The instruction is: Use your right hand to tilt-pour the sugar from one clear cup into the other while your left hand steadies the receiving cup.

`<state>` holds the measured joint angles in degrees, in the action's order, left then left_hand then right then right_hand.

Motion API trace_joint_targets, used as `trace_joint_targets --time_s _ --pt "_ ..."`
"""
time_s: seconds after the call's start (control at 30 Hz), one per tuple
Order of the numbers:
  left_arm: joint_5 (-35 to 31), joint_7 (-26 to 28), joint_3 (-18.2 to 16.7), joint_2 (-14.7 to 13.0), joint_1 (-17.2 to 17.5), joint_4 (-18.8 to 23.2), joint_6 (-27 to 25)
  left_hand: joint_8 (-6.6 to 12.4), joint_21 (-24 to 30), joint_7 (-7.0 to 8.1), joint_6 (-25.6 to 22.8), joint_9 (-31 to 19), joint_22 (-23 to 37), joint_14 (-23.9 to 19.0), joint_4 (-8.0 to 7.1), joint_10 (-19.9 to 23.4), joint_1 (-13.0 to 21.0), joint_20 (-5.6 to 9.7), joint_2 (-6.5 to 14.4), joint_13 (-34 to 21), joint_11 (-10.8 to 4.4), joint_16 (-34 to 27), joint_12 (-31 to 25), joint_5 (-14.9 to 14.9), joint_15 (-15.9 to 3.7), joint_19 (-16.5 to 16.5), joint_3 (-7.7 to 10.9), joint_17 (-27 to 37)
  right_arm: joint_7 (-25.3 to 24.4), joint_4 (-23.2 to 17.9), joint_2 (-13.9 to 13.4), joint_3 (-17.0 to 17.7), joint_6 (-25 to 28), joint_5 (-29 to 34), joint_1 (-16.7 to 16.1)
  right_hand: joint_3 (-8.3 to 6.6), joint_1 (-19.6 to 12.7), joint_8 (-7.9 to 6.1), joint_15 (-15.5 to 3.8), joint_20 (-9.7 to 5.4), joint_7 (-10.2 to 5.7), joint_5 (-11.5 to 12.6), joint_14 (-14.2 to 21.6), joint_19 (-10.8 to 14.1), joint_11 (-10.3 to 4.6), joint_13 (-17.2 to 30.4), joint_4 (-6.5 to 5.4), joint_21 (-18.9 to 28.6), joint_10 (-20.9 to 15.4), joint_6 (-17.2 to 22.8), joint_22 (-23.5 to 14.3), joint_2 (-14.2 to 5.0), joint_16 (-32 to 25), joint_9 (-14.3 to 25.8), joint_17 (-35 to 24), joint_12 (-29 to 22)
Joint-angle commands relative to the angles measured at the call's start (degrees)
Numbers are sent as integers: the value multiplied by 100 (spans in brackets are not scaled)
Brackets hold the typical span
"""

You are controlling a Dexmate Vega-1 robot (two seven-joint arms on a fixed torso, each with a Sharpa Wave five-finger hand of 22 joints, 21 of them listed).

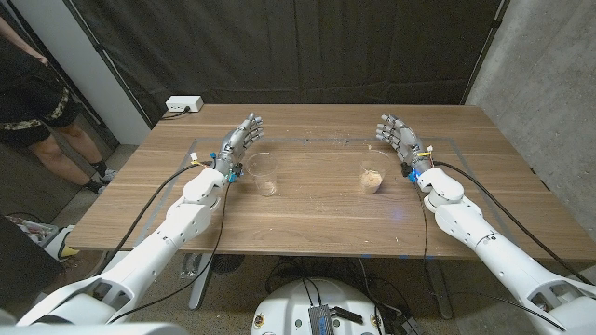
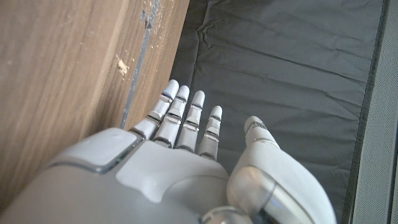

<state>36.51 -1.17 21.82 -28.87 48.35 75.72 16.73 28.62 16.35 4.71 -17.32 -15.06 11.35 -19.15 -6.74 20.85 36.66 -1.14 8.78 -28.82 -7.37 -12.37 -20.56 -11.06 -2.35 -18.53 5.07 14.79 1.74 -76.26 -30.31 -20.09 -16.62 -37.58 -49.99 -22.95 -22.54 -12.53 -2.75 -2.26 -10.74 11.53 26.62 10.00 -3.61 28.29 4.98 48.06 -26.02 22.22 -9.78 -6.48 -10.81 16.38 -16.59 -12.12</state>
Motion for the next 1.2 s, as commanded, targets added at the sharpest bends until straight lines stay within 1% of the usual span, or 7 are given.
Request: trace_joint_targets --time_s 0.03,0.5,0.77,0.97,1.07,1.17,1.2 --pt "-41 63 54 19 66 138 -6 34 31 3 -41 -21 15 -57 -32 69 59 -19 10 -5 18 -43 -23 -39 -481 -41 9 0 77 -174 -110 114 22 -8 -200 -29 -70 -19 -764 -348 -2 39 -20 43 -4 -8 20 31 3 -8 -21 37 -17 21 18 -21" --pt "-4 110 -26 -86 169 207 -3 28 23 14 -44 -18 14 -67 -31 95 40 -36 -12 -1 20 -46 -3 -37 -493 -35 19 -15 345 196 55 36 -67 115 85 -22 -73 3 -742 -283 -15 38 -71 46 31 -55 84 -13 51 -45 -21 124 -7 8 90 -10" --pt "-6 54 -31 -138 144 185 -3 25 17 8 -46 -16 14 -69 -30 113 31 -32 -21 0 30 -46 6 -38 -510 -29 26 -23 468 286 69 45 -135 147 131 -32 -90 14 -750 -282 -48 41 -79 70 12 -79 120 -29 56 -66 -22 148 -9 1 127 -13" --pt "-12 34 -59 -206 137 210 -9 25 15 16 -54 -15 13 -67 -28 118 25 -36 -27 1 11 -45 16 -39 -503 -30 32 -28 534 319 -24 84 -215 210 113 -9 -96 33 -745 -271 -70 32 -140 82 7 -108 177 -56 90 -111 -23 247 5 -8 171 -6" --pt "-10 24 -70 -240 143 226 -15 25 13 14 -58 -15 13 -80 -27 122 23 -36 -28 1 8 -51 21 -39 -497 -29 35 -31 549 289 -135 99 -218 281 88 8 -75 46 -736 -262 -83 25 -169 83 -2 -119 179 -68 123 -142 -23 275 6 -11 180 4" --pt "-1 12 -80 -267 160 242 -18 30 14 12 -71 -14 13 -86 -26 129 21 -26 -30 1 7 -53 22 -40 -511 -32 38 -32 442 289 -241 94 -372 519 48 28 -51 50 -746 -255 -79 18 -178 80 -8 -131 179 -82 121 -154 -24 306 -2 -14 188 -1" --pt "7 11 -85 -273 169 252 -20 29 13 16 -70 -14 13 -89 -26 136 21 -29 -30 1 5 -54 21 -40 -515 -32 38 -32 447 273 -290 97 -355 541 38 31 -44 49 -786 -263 -82 15 -151 89 -19 -141 184 -91 82 -152 -24 315 -19 -17 197 -19"
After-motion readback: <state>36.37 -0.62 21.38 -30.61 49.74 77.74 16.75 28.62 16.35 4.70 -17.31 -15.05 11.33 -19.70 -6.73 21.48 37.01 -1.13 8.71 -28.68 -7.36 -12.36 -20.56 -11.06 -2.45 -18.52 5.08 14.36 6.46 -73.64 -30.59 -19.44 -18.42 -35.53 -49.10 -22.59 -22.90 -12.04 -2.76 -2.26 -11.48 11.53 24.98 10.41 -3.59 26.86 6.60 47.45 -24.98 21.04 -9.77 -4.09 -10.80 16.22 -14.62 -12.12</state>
